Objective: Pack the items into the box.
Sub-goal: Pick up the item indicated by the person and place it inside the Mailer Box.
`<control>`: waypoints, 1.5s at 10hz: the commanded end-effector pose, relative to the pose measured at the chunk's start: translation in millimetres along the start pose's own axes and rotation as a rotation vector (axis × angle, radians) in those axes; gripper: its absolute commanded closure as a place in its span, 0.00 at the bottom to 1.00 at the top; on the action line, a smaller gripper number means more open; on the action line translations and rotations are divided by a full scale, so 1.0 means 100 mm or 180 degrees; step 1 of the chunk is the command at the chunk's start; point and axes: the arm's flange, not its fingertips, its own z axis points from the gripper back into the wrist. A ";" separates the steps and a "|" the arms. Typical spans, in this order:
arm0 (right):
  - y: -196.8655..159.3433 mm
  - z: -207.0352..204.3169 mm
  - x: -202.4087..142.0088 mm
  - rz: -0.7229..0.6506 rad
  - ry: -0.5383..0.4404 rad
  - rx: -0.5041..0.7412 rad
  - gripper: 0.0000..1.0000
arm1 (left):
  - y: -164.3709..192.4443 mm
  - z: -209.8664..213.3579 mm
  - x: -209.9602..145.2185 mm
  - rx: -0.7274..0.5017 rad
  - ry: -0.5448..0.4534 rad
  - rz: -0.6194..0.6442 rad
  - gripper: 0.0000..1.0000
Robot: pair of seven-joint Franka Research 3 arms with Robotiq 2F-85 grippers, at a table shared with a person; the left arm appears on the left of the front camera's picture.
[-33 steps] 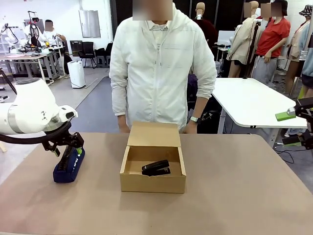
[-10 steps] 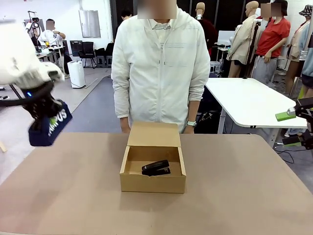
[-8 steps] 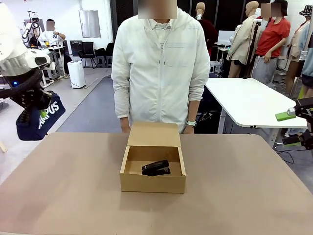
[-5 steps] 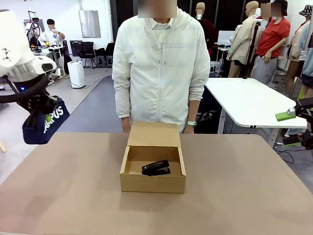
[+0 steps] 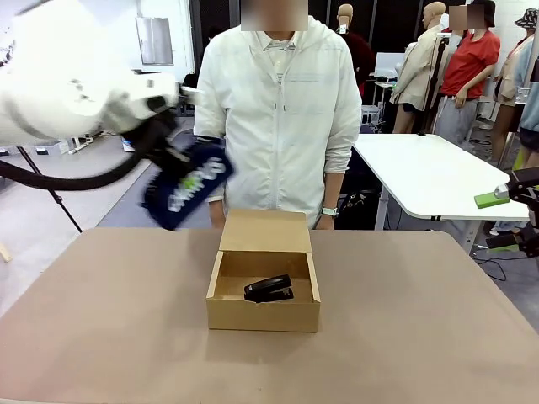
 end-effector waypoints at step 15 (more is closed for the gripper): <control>0.00 0.02 -0.01 0.0016 0.0025 -0.0043 0.00 | -0.78 -1.88 0.38 -0.0801 0.0804 -0.2455 1.00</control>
